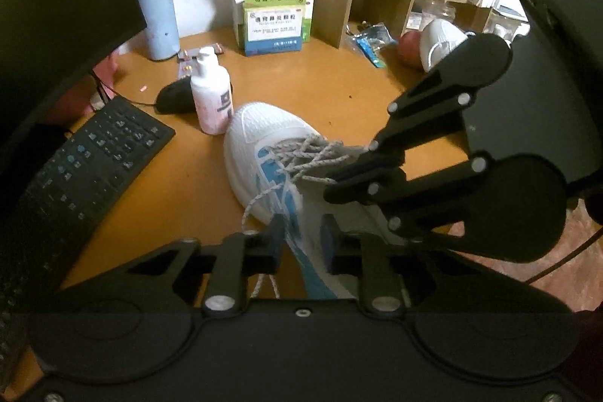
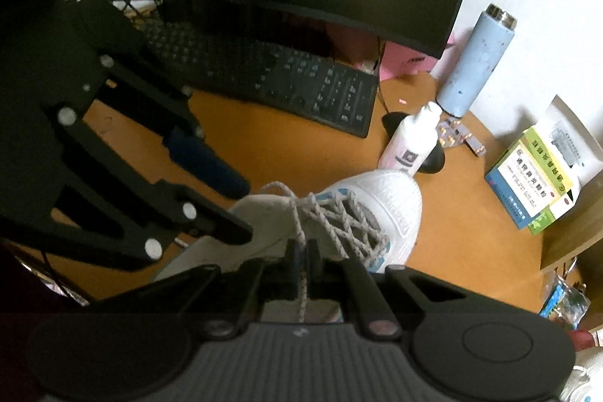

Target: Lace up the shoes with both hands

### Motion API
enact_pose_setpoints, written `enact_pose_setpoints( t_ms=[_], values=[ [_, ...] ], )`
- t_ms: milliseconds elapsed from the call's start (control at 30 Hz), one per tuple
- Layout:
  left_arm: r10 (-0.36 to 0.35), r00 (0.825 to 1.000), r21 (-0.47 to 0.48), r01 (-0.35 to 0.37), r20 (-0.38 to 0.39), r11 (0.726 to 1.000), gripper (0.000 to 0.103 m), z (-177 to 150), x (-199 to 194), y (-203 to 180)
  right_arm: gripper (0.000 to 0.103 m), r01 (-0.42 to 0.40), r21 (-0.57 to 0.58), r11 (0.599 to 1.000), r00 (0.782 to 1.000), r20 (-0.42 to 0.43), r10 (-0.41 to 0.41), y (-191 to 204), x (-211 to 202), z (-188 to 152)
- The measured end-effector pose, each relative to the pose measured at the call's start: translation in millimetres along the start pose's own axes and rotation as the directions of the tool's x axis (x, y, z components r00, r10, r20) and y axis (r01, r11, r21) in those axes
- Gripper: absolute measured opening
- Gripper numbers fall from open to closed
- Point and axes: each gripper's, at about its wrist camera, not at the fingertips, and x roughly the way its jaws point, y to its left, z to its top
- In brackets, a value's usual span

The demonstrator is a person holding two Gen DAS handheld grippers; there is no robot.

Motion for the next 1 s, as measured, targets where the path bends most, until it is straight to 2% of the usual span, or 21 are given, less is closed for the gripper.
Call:
enact_pose_setpoints(
  t_ms=[367,1000],
  values=[
    [-0.007,1.000,-0.012,0.007,-0.011,1.000,0.013,0,1,0,0.004,-0.029,-0.012,1.000,0.999,-0.046,0.028,7,4,-2],
    [0.001,1.000,-0.035,-0.002,-0.015,0.999,0.013,0,-1,-1,0.004,-0.034,-0.019,0.999,0.999,-0.024,0.034,13,3,3]
  ],
)
